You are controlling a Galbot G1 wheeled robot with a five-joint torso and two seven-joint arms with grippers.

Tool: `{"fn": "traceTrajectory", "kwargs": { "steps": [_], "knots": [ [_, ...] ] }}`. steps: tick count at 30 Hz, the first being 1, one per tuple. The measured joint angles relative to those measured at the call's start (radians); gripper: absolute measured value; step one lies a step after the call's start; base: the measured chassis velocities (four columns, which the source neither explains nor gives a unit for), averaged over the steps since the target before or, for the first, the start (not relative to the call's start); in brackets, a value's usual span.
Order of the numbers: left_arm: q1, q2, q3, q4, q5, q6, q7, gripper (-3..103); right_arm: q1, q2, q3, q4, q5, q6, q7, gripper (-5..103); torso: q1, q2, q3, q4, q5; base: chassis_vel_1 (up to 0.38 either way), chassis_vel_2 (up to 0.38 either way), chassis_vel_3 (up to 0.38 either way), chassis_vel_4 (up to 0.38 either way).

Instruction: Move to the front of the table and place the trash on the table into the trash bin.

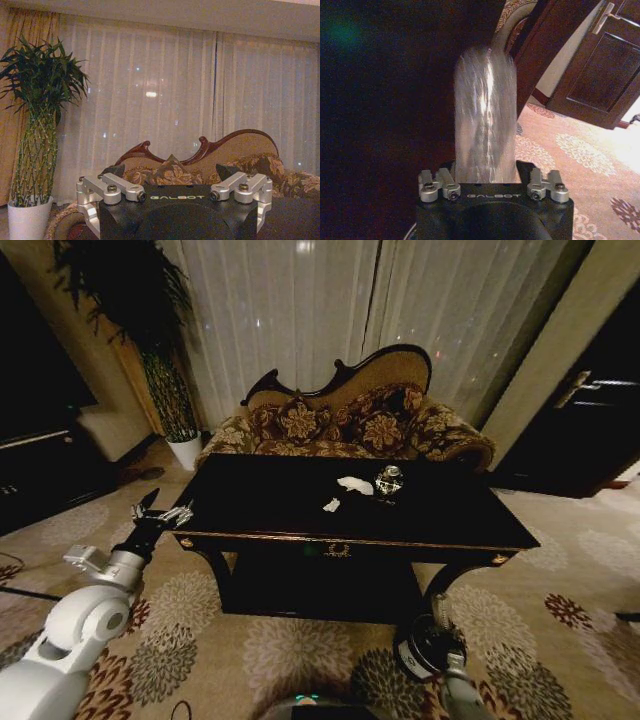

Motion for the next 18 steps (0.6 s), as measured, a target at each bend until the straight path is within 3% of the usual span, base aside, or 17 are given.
{"fn": "traceTrajectory", "kwargs": {
  "steps": [10, 13, 18],
  "knots": [
    [0.0, 0.0, 0.0, 0.0, 0.0, 0.0, 0.0, 100, -0.035, 0.001, 0.017, 0.025, 0.002, 0.007, 0.001, 99, 0.0, 0.0, 0.0, 0.0002, 0.0002, 0.0, 0.0, 0.0, 0.0],
    [0.0, 0.0, 0.0, 0.0, 0.0, 0.0, 0.0, 100, -0.069, 0.0, 0.019, 0.056, 0.021, 0.01, 0.001, 100, 0.0, 0.0, 0.0, 0.0002, 0.0, 0.0, 0.0, 0.0, 0.0],
    [0.0, 0.0, 0.0, 0.0, 0.0, 0.0, 0.0, 100, -0.211, -0.008, 0.022, 0.211, 0.145, 0.008, -0.009, 100, 0.0, 0.0, 0.0, 0.0, 0.0, 0.0, 0.0, 0.0, 0.0]
  ]
}}
